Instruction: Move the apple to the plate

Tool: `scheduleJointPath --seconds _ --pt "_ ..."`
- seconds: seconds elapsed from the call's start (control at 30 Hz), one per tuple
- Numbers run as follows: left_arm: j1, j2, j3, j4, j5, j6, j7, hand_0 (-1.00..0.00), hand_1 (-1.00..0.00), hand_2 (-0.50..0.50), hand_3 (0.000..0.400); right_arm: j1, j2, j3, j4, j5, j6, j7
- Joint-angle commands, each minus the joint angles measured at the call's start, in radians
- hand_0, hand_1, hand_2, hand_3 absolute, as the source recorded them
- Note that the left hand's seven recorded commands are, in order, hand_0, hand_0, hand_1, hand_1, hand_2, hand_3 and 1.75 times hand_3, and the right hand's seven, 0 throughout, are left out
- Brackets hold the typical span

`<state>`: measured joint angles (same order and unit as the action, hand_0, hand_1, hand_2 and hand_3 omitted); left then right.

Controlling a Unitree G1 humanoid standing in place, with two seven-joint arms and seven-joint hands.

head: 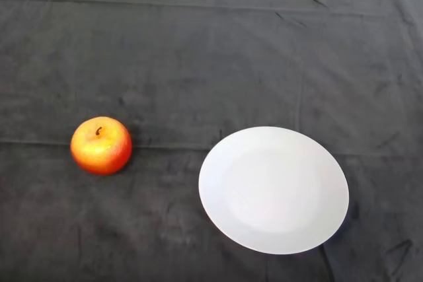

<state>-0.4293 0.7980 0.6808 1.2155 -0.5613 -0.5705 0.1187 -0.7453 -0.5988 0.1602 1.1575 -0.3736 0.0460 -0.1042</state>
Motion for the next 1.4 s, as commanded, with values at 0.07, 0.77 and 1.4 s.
scheduleJointPath --seconds 0.07,0.77,1.4 --pt "-0.041 -0.011 -0.022 -0.051 0.043 -0.022 0.001 0.0 0.0 0.0 0.0 0.011 -0.007 -0.0067 0.022 0.0053 -0.006 -0.0004" --pt "-0.089 -0.05 -0.159 -0.071 0.198 -0.056 -0.059 0.0 0.0 0.0 0.0 0.013 -0.007 -0.0069 0.018 0.006 -0.005 0.0" --pt "-0.209 -0.156 -0.28 -0.092 0.308 -0.138 -0.147 0.0 0.0 0.0 0.0 0.015 -0.007 -0.0073 0.015 0.0065 -0.003 0.0006"
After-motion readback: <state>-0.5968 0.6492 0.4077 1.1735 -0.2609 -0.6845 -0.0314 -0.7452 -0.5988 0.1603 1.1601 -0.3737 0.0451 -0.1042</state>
